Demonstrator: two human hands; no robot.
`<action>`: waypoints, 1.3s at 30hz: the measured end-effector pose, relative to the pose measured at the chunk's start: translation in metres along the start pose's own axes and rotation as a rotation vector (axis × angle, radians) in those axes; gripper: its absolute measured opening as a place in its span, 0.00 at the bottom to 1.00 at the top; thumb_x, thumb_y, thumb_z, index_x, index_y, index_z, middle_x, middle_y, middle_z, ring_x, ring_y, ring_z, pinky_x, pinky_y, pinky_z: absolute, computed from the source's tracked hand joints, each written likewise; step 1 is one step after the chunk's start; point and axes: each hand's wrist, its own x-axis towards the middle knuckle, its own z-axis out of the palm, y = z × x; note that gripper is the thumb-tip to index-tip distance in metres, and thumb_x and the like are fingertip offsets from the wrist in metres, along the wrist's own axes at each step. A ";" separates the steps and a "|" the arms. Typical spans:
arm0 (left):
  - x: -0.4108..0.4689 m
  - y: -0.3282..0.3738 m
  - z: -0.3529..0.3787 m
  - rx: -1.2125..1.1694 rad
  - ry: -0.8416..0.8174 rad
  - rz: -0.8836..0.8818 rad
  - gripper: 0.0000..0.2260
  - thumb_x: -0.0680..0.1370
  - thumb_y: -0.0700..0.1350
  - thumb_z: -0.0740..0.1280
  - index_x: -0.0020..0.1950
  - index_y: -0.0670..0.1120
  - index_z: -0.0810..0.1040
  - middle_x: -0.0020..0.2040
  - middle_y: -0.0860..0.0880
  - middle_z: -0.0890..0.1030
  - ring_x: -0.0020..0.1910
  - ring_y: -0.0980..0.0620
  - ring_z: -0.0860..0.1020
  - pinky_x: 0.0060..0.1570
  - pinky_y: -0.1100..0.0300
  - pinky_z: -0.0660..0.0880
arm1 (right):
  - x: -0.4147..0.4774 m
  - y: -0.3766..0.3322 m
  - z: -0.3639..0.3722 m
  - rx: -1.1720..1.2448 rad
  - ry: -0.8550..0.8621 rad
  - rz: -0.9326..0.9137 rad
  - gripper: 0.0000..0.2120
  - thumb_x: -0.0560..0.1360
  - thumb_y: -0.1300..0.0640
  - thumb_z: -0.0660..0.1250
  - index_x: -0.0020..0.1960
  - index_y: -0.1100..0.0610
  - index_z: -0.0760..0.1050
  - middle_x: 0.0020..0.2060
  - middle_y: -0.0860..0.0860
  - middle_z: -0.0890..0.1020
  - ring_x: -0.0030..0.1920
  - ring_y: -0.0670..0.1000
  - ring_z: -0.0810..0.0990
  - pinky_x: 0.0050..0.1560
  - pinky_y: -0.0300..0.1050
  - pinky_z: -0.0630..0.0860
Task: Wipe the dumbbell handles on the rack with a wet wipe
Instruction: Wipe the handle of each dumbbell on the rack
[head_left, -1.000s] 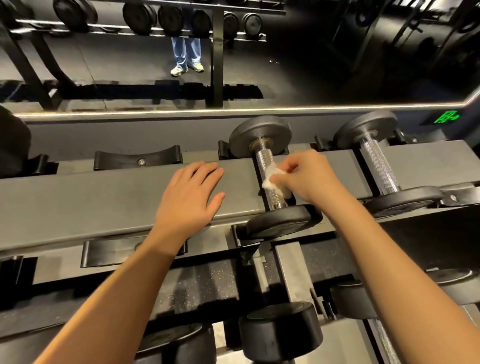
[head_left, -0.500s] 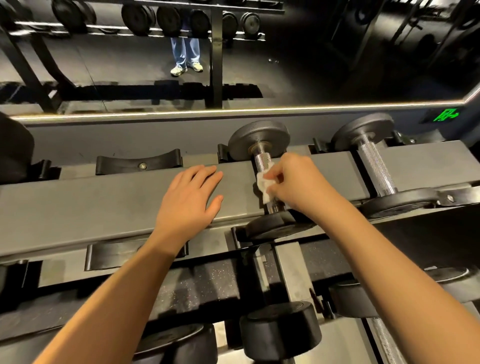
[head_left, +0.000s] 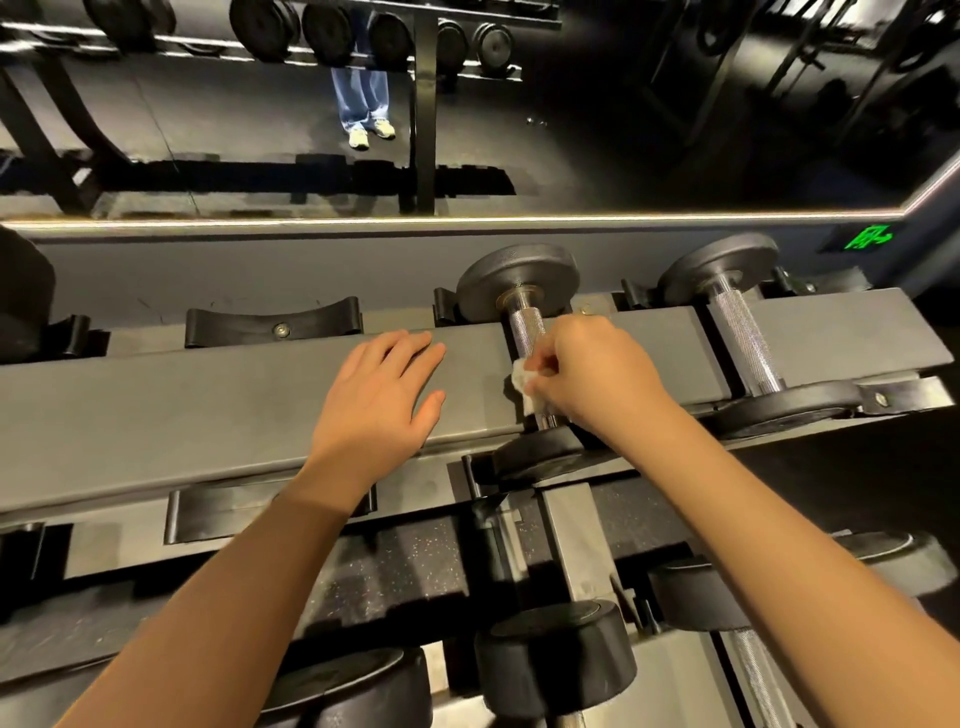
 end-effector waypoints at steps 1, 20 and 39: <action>0.000 0.000 0.000 -0.001 -0.002 0.001 0.24 0.78 0.54 0.54 0.69 0.44 0.73 0.66 0.47 0.75 0.66 0.45 0.69 0.66 0.49 0.65 | 0.002 -0.002 0.000 0.000 -0.019 -0.004 0.08 0.75 0.54 0.66 0.47 0.57 0.82 0.46 0.54 0.81 0.44 0.56 0.79 0.44 0.48 0.77; -0.001 -0.001 0.001 0.007 0.026 0.013 0.23 0.77 0.53 0.56 0.68 0.44 0.74 0.65 0.47 0.75 0.66 0.46 0.70 0.66 0.50 0.66 | 0.018 -0.012 0.003 0.110 0.153 0.028 0.09 0.77 0.55 0.66 0.52 0.59 0.81 0.50 0.55 0.74 0.47 0.55 0.76 0.48 0.44 0.74; -0.002 -0.001 0.003 0.019 0.061 0.011 0.22 0.78 0.52 0.57 0.68 0.45 0.73 0.65 0.47 0.75 0.66 0.46 0.70 0.67 0.51 0.64 | -0.005 0.005 0.006 0.223 0.046 0.203 0.07 0.75 0.59 0.67 0.47 0.61 0.82 0.41 0.57 0.81 0.44 0.58 0.79 0.45 0.49 0.77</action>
